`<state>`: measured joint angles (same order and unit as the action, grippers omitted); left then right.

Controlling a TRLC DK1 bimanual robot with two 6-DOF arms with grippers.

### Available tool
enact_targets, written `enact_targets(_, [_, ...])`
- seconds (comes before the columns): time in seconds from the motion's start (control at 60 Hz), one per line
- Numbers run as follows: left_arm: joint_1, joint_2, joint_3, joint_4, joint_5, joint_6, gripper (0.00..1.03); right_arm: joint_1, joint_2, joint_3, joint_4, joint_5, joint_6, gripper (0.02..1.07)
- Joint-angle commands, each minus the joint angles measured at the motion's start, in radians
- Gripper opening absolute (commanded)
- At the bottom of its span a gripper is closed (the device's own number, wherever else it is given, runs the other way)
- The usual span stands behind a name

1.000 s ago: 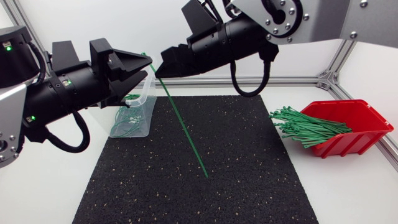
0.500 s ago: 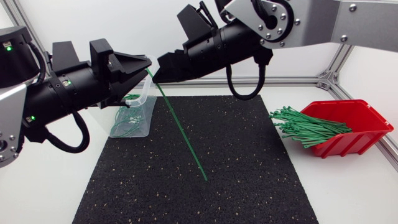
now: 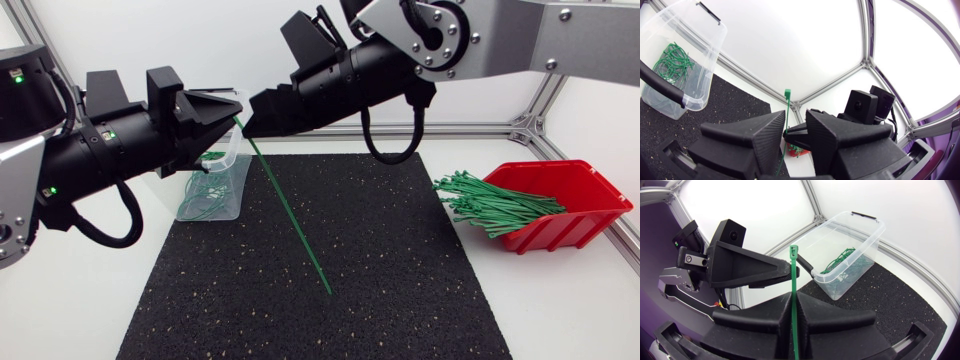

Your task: Take a green cable tie from the red box, thread the tail through the head to close it, then place it in the transparent bin on the left.

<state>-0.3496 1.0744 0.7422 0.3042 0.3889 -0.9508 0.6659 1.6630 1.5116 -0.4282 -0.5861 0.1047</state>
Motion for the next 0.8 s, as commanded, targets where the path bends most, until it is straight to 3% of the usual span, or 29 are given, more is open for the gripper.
enact_targets(0.0, [0.009,0.007,0.009,0.003,0.01,-0.036,0.29,0.008,0.006,-0.027,-0.009,0.005,0.013,0.11])
enact_targets(0.25, [0.008,0.005,0.003,-0.004,0.01,-0.036,0.24,0.008,0.001,-0.027,-0.004,0.012,0.013,0.11])
enact_targets(0.367, [0.008,0.005,0.0,-0.004,0.004,-0.036,0.16,0.009,0.001,-0.025,-0.004,0.012,0.013,0.11])
enact_targets(0.517, [0.006,0.004,-0.004,-0.004,0.004,-0.036,0.15,0.008,0.0,-0.028,-0.003,0.014,0.012,0.11])
enact_targets(0.633, [0.008,0.004,-0.006,-0.004,-0.001,-0.036,0.07,0.009,-0.002,-0.028,-0.003,0.014,0.012,0.11])
enact_targets(0.783, [0.008,0.002,-0.009,-0.005,-0.004,-0.034,0.04,0.011,-0.005,-0.028,-0.003,0.014,0.01,0.11])
